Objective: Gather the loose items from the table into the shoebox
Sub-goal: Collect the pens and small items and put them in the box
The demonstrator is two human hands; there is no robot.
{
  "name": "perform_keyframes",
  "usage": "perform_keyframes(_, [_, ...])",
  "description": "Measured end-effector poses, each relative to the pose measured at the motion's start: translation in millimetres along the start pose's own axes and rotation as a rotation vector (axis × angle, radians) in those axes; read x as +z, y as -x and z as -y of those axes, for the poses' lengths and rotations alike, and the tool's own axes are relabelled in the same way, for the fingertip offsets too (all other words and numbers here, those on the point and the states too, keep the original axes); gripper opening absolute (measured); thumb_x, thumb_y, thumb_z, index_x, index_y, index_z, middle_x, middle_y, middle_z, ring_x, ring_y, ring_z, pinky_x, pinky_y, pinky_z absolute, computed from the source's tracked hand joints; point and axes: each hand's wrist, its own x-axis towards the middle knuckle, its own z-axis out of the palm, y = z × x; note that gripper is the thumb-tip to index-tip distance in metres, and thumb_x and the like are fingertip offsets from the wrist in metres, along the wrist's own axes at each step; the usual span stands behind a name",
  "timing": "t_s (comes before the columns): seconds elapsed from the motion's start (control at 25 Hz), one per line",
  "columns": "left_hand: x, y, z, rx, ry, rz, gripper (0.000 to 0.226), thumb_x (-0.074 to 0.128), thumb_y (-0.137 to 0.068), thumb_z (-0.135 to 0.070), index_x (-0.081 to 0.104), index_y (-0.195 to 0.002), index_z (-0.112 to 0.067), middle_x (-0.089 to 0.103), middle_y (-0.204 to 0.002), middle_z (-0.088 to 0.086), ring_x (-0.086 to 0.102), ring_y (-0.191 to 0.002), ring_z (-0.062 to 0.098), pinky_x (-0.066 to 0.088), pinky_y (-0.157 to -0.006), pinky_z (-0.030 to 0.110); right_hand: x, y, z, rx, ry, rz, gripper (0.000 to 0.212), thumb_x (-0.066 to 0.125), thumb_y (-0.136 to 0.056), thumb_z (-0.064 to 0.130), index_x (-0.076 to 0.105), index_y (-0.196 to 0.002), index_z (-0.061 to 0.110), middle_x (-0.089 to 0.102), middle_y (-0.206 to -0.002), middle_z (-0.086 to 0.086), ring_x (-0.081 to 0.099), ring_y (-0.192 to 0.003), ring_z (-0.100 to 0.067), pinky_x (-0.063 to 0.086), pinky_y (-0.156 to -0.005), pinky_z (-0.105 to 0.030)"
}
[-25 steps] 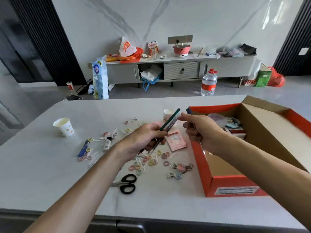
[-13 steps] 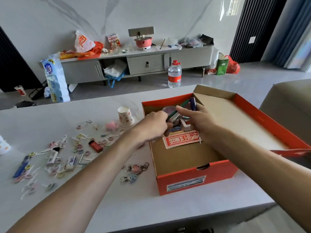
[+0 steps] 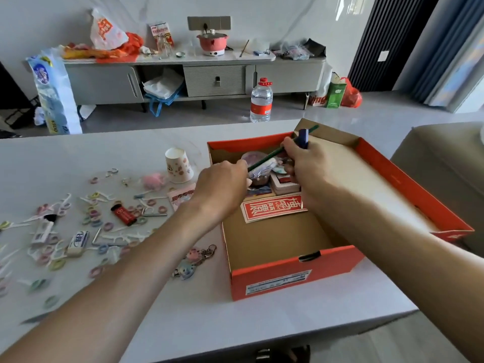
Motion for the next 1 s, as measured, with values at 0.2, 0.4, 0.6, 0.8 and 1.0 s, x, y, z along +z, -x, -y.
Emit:
perform_keyframes(0.2, [32,25,22,-0.001,0.093,-0.24,0.015,0.056,-0.098,-0.027,0.063,-0.099,-0.013,0.068,-0.089,0.009,0.06,-0.087,0.028,0.047,-0.072,0.037,-9,-19,-33,0.437,0.13,-0.034,0.017,0.047,-0.102,0.02,0.053,-0.093,0.006,0.059,-0.066,-0.008,0.048,-0.038,-0.008,0.033,-0.029,-0.016])
perform_keyframes(0.4, [41,28,28,-0.084,0.124,-0.266,0.018,0.051,-0.099,-0.032,0.062,-0.099,-0.017,0.069,-0.082,0.007,0.063,-0.077,0.029,0.052,-0.061,0.038,1,-37,-64,0.718,0.228,0.045,0.024,0.033,-0.105,0.009,0.049,-0.094,-0.005,0.066,-0.102,-0.023,0.066,-0.042,-0.019,0.052,-0.039,-0.028])
perform_keyframes(0.6, [41,37,35,-0.056,0.2,-0.252,0.016,0.055,-0.098,-0.036,0.061,-0.099,-0.022,0.07,-0.081,0.002,0.065,-0.076,0.029,0.049,-0.058,0.035,15,-62,-81,0.734,0.245,0.018,0.032,0.032,-0.105,0.008,0.039,-0.135,0.001,0.058,-0.13,-0.019,0.063,-0.114,-0.029,0.05,-0.095,-0.03])
perform_keyframes(0.8, [39,34,33,-0.152,0.405,-0.114,0.015,0.053,-0.099,-0.037,0.06,-0.102,-0.025,0.071,-0.089,-0.001,0.062,-0.089,0.024,0.053,-0.074,0.043,16,-76,-87,0.734,0.353,0.031,0.013,0.041,-0.104,0.012,0.05,-0.108,0.003,0.065,-0.083,-0.014,0.057,-0.032,-0.013,0.043,-0.032,-0.019])
perform_keyframes(1.0, [38,30,33,-0.187,0.527,-0.12,0.014,0.056,-0.098,-0.033,0.064,-0.097,-0.022,0.071,-0.084,-0.004,0.063,-0.086,0.022,0.052,-0.078,0.042,17,-81,-105,0.782,0.4,0.051,0.024,0.038,-0.102,0.01,0.048,-0.08,0.007,0.043,-0.061,0.0,0.033,-0.03,-0.005,0.022,-0.026,-0.013])
